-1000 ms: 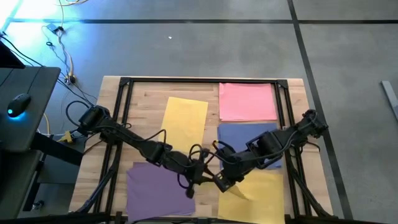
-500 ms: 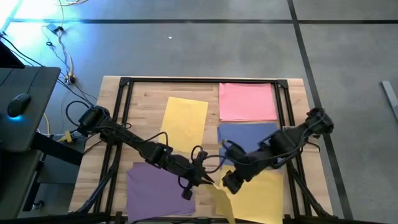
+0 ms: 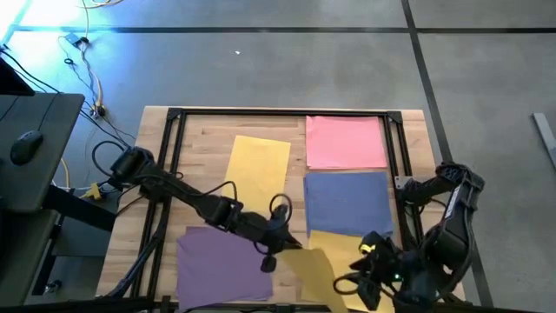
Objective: Organize paper
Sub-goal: Stack the yellow paper on the bottom right of the table
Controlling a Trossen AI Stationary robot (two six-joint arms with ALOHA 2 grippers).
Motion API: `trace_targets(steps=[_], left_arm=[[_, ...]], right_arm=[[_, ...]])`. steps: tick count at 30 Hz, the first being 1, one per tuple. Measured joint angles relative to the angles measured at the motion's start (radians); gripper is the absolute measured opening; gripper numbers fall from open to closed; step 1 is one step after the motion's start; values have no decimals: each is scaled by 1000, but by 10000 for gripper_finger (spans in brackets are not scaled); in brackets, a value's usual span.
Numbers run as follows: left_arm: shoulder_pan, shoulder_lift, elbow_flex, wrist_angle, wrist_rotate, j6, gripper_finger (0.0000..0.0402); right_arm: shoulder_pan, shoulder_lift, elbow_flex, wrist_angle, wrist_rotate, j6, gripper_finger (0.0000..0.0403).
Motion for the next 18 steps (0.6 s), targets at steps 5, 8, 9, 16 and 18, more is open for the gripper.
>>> trace_targets(steps=[5, 8, 9, 16, 18], left_arm=[[43, 0, 0, 8, 3, -139, 0], [66, 0, 0, 11, -7, -203, 0], [72, 0, 0, 11, -9, -223, 0], [101, 0, 0, 18, -45, -316, 0], [102, 0, 0, 16, -56, -351, 0]], right_arm=[[21, -3, -16, -169, -21, 63, 155], [47, -33, -74, -159, 9, 75, 184], [52, -38, -81, -165, 11, 82, 194], [73, -63, -179, -169, -28, 91, 241], [71, -76, -198, -154, -6, 70, 245]])
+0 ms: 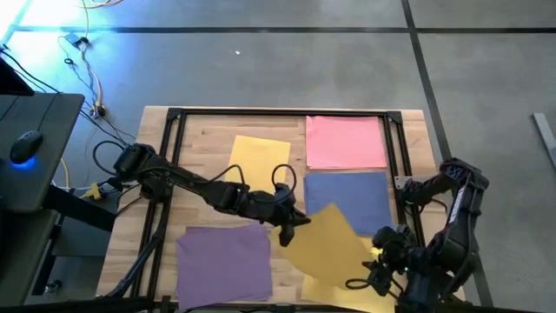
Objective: Organize paper
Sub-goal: Stack the yellow paper on the bottom right of the table
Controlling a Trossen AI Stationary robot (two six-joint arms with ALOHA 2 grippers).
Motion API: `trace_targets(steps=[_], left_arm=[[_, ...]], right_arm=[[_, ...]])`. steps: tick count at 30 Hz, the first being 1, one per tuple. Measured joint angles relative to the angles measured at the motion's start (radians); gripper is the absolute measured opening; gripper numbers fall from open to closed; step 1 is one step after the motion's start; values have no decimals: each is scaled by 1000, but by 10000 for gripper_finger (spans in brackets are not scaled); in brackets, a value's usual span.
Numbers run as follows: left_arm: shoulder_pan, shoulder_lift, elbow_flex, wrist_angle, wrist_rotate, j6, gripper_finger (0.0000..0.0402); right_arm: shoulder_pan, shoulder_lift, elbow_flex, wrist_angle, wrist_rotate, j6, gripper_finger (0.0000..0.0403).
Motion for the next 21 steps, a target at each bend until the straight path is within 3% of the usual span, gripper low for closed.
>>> trace_targets(steps=[7, 11, 17, 21], left_arm=[[-15, -1, 0, 41, 2, 48, 0], [-31, -1, 0, 49, 15, 85, 0], [-35, -1, 0, 48, 53, 89, 0], [-32, -1, 0, 46, 55, 91, 0]], right_arm=[[-33, -51, -93, -9, 2, -22, 245], [-104, -144, -267, 38, -143, -205, 245], [-176, -387, -610, 456, -140, -383, 245], [-174, -473, -838, 818, -142, -486, 245]])
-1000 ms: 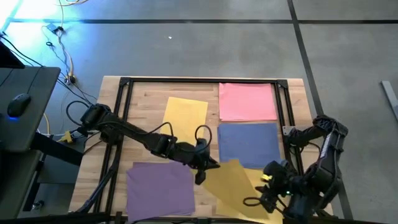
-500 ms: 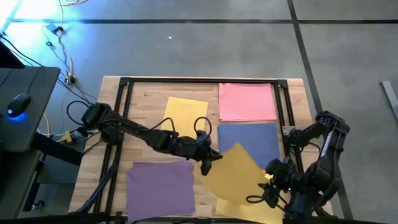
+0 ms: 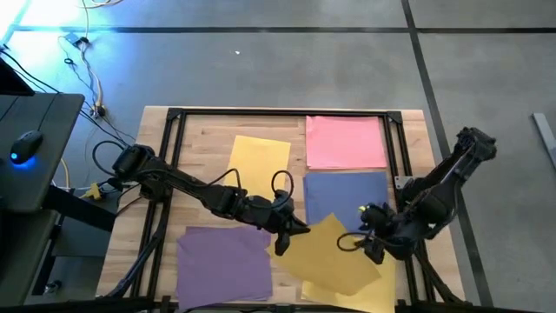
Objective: Organize paper
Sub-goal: Stack the yellow paper on the bottom right of the table
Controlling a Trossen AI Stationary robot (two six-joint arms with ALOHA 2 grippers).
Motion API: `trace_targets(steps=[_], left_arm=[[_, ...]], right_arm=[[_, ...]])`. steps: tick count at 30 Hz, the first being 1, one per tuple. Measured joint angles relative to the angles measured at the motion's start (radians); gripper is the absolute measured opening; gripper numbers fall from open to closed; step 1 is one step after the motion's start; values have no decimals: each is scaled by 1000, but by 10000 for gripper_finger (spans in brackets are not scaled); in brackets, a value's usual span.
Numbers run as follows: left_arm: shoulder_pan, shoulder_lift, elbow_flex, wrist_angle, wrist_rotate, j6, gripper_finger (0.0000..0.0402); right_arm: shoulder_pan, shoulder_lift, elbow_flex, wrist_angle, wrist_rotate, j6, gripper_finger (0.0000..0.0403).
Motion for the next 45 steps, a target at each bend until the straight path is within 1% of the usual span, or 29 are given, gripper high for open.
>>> trace_targets(steps=[2, 4, 7, 9, 10, 12, 13, 15, 16, 17, 19, 22, 25, 27, 29, 32, 34, 36, 37, 38, 40, 41, 42, 43, 45], left_arm=[[0, -1, 0, -1, 0, 0, 0], [0, -3, 0, -3, -1, 0, 0], [0, -3, 0, -8, -20, 0, 0], [0, -3, 0, -9, -37, -1, 0], [0, -3, 0, -10, -46, -2, 0], [0, -3, 0, -22, -74, -13, 0], [1, -3, 0, -25, -88, -17, 0], [3, -6, 0, -26, -101, -18, 0], [5, -10, 0, -24, -106, -17, 0], [6, -19, 0, -25, -107, -12, 0], [7, -35, 0, -22, -117, 19, 0], [6, -71, 0, -37, -132, 65, 0], [6, -121, 0, -114, -107, 103, 0], [3, -162, 0, -220, -72, 111, 0], [-7, -205, 0, -367, -53, 99, 0], [-27, -258, 0, -572, -70, 72, 0], [-43, -292, 0, -679, -100, 43, 0], [-59, -327, 0, -738, -127, -17, 0], [-69, -346, -1, -743, -135, -42, 0], [-81, -360, -1, -735, -133, -56, 0], [-105, -378, -1, -679, -97, -43, 0], [-116, -384, -1, -657, -75, -30, 0], [-122, -391, -1, -660, -69, -31, 0], [-124, -399, -1, -678, -72, -39, 0], [-113, -421, -1, -729, -119, -47, 0]], right_arm=[[0, -10, -82, 194, -2, -50, 245], [0, -5, -144, 333, 3, -71, 242], [-7, 12, -210, 414, 35, -58, 231], [-16, 22, -229, 459, 45, -51, 213], [-19, 28, -231, 464, 44, -45, 200], [-23, 42, -229, 458, 43, -46, 157], [-23, 47, -223, 454, 37, -50, 128], [-25, 50, -199, 456, 28, -64, 55], [-28, 50, -182, 451, 25, -82, 29], [-30, 50, -160, 433, 23, -96, 16], [-45, 49, -114, 366, 14, -105, 7], [-75, 48, -54, 261, -45, -140, 1], [-106, 49, -43, 191, -95, -118, 0], [-116, 49, -41, 186, -104, -100, 0], [-121, 52, -41, 196, -102, -98, 0], [-118, 56, -40, 249, -101, -95, 0], [-115, 56, -7, 279, -96, -98, 0], [-114, 57, 67, 279, -73, -133, 0], [-116, 57, 119, 245, -44, -161, 0], [-122, 57, 177, 172, 14, -173, 0], [-141, 55, 278, -20, 174, -158, 0], [-154, 55, 321, -101, 231, -151, 0], [-170, 55, 358, -167, 263, -146, 0], [-185, 55, 384, -211, 272, -144, 0], [-211, 55, 411, -229, 237, -152, 0]])
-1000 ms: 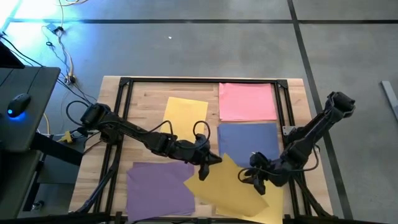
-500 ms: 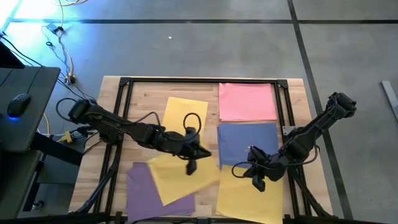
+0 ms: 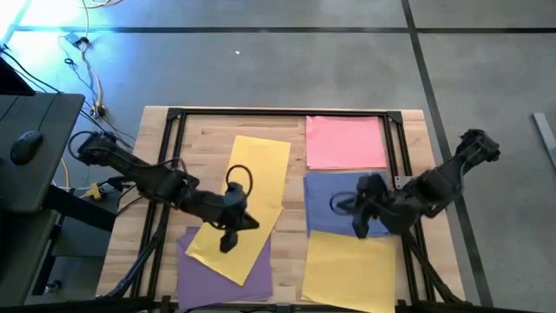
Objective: Organize paper
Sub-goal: Stack the yellow paper on the bottom right of the table
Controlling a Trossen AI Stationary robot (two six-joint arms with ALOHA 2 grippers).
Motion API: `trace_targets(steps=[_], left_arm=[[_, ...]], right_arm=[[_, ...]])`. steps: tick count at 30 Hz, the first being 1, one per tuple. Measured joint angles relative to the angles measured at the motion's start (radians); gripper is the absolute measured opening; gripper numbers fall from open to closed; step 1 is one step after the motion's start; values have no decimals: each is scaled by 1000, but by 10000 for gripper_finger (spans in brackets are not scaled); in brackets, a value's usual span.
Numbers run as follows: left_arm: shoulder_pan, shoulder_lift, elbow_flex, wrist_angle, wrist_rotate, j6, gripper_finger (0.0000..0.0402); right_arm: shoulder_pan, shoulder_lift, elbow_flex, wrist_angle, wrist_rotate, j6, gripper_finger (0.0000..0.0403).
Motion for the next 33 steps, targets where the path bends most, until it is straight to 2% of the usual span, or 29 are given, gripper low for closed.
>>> trace_targets(steps=[2, 4, 9, 15, 19, 24, 29, 33], left_arm=[[20, -22, 0, -63, -42, -2, 0], [44, -45, 0, -124, -42, -8, 0], [82, -100, 0, -274, -39, -64, 0], [70, -153, -1, -440, -41, -209, 0], [6, -204, -1, -502, -47, -332, 0], [-126, -248, -1, -569, -94, -506, 0], [-249, -242, -1, -593, -167, -642, 0], [-317, -218, -1, -603, -223, -705, 0]], right_arm=[[-15, 8, -1, 53, -76, -21, 0], [-26, 30, -21, 130, -154, -34, 0], [-66, 168, -57, 245, -286, -83, 0], [-188, 378, -58, 461, -499, -304, 3], [-272, 493, -58, 653, -618, -499, 35], [-374, 595, -58, 809, -628, -657, 123], [-455, 688, -58, 805, -491, -695, 226], [-499, 757, -58, 791, -459, -679, 268]])
